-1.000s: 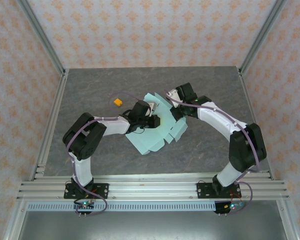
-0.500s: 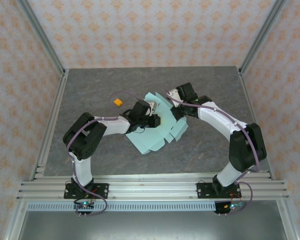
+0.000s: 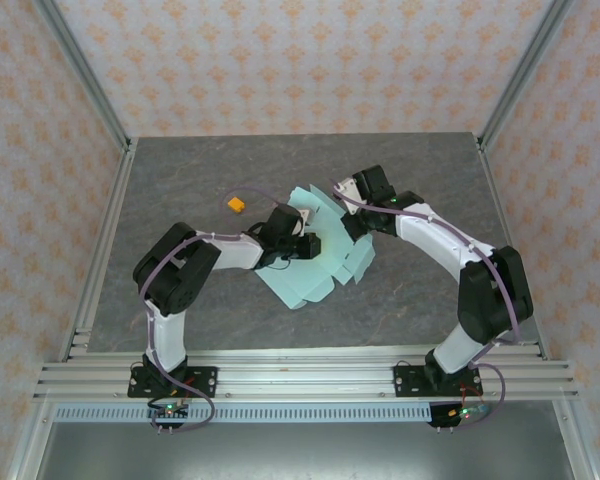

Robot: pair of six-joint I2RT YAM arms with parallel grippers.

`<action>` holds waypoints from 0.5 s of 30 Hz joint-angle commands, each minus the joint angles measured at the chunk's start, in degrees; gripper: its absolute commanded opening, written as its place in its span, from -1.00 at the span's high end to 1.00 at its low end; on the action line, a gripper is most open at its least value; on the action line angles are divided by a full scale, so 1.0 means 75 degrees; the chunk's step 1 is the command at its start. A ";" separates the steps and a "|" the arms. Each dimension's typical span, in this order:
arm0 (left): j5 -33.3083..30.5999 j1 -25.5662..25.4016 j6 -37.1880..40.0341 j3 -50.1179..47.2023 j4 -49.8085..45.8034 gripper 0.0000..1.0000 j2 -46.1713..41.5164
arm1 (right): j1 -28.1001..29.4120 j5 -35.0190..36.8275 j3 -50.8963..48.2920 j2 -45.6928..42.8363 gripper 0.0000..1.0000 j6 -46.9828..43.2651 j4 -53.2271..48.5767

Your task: Fold the paper box

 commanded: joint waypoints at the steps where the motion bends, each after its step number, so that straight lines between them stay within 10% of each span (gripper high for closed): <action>1: -0.0155 -0.0002 0.0007 -0.0042 -0.0056 0.82 0.0436 | -0.0023 -0.0005 -0.0092 0.0008 1.00 0.0165 0.0115; 15: -0.0600 -0.0215 -0.0516 0.0019 0.1042 0.84 0.1330 | 0.0693 0.0394 -0.0804 -0.0557 1.00 0.0369 0.0413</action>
